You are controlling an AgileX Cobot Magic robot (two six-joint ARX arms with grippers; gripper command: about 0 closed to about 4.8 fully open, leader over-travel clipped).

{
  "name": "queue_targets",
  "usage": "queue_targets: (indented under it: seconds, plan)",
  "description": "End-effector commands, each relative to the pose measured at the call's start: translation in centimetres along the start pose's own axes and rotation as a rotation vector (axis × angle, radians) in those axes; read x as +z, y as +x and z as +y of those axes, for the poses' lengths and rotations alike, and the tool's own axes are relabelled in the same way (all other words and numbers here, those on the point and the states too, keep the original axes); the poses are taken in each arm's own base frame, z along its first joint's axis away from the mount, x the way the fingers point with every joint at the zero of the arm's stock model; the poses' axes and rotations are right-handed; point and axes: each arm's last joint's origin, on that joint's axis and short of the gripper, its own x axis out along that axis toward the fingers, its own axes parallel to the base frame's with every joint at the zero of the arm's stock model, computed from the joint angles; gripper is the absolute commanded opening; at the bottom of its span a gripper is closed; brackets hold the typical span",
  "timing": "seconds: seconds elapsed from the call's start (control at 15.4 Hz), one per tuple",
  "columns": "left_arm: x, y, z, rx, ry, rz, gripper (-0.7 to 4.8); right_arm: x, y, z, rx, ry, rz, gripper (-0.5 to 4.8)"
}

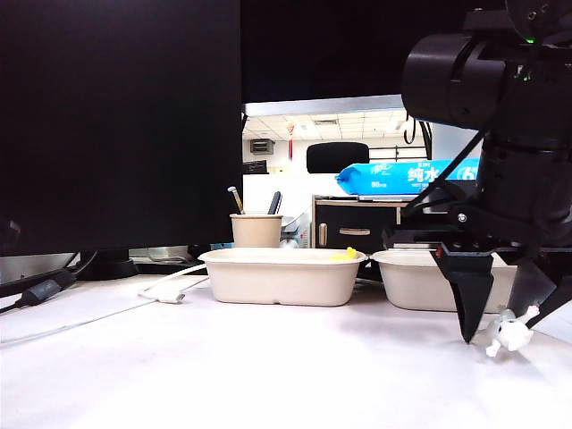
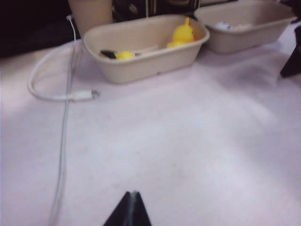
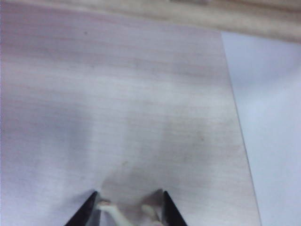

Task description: Put the dolls with similar colors into the same paper box, while dolls with different colors go into separate paper boxes.

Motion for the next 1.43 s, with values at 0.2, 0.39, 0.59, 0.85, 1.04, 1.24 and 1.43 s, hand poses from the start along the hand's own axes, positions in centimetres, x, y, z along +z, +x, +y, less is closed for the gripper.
queue_targets:
  seconds: [0.2,0.39,0.59,0.85,1.04,1.24,1.43]
  plan:
    - [0.4,-0.3,0.0,-0.002,0.003,-0.053,-0.05,-0.8,-0.7,-0.6,0.001,-0.018,0.053,1.02]
    - [0.6,-0.4,0.0,0.0,0.005,-0.081,-0.05,-0.7,-1.1,-0.6,0.013,-0.014,0.036,1.03]
    - [0.9,-0.7,0.0,0.003,0.007,-0.126,-0.05,-0.1,-1.7,-0.4,0.038,-0.013,0.005,1.03]
    - [1.1,-0.9,0.1,0.015,0.007,-0.151,-0.05,2.8,-4.0,0.7,0.08,-0.045,-0.096,1.03]
    - [1.1,-1.0,0.4,0.045,0.002,-0.156,-0.05,5.7,-5.6,0.2,0.08,-0.03,-0.189,1.03]
    - [1.1,-1.0,0.2,0.026,0.006,-0.158,-0.05,8.4,-6.6,-1.4,0.077,0.011,-0.278,1.03]
    - [1.1,-0.9,-0.8,-0.072,0.024,-0.151,-0.05,9.7,-6.3,-2.6,0.09,0.037,-0.327,1.03]
